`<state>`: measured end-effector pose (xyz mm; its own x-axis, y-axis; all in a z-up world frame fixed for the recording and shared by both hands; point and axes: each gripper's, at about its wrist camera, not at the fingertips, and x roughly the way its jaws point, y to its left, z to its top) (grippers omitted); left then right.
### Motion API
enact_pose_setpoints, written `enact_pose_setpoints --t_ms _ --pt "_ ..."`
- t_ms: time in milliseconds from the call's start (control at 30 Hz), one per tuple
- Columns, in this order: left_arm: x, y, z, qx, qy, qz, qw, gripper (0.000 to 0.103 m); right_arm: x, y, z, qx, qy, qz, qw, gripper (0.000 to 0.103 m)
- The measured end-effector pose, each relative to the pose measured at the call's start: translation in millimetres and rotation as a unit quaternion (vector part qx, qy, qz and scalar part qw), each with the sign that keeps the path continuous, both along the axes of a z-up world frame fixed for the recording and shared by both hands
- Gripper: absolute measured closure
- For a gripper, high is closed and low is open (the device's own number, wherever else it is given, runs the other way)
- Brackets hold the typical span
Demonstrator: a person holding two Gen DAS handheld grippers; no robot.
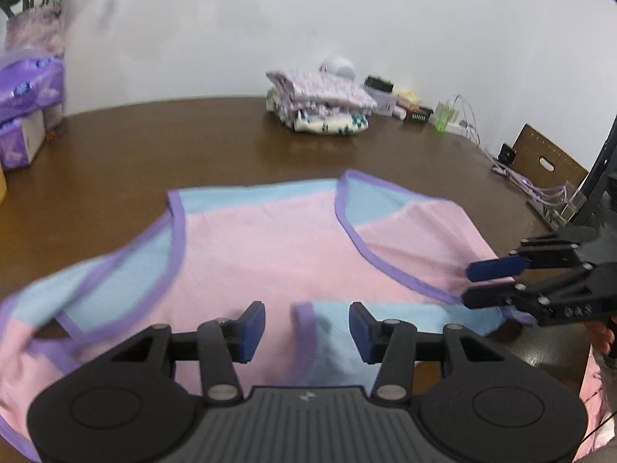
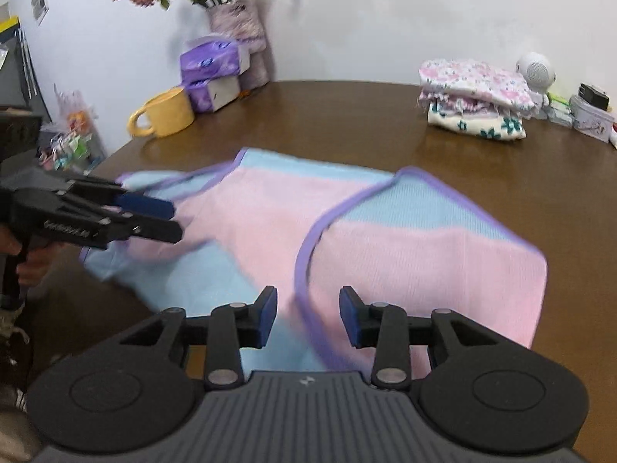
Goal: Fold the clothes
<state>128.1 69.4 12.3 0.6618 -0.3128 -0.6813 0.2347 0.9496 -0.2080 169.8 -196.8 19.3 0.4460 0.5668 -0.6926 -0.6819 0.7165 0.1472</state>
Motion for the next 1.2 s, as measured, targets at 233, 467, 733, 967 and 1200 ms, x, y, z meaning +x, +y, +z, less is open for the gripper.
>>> enact_pose_setpoints --t_ms 233,467,733,967,1200 --pt "11.9 -4.4 -10.4 0.002 0.021 0.025 0.9995 0.058 -29.8 -23.5 -5.6 -0.011 -0.008 -0.029 1.0 0.066" --pt "15.1 -9.8 -9.8 0.012 0.026 0.031 0.9991 0.058 -32.4 -32.2 -9.5 -0.021 -0.014 -0.036 0.999 0.066" --pt "14.7 -20.3 -9.9 0.043 0.024 0.039 0.998 0.082 -24.7 -33.3 -14.3 -0.023 0.0 -0.043 0.999 0.082" --pt "11.3 -27.8 -12.0 0.057 0.012 0.02 0.9981 0.094 -25.0 -33.5 -14.8 -0.017 -0.009 -0.038 0.999 0.096" --pt "-18.8 -33.0 13.4 0.073 -0.043 0.006 0.9964 0.096 -31.1 -36.7 -0.9 -0.007 -0.032 -0.031 0.999 0.1"
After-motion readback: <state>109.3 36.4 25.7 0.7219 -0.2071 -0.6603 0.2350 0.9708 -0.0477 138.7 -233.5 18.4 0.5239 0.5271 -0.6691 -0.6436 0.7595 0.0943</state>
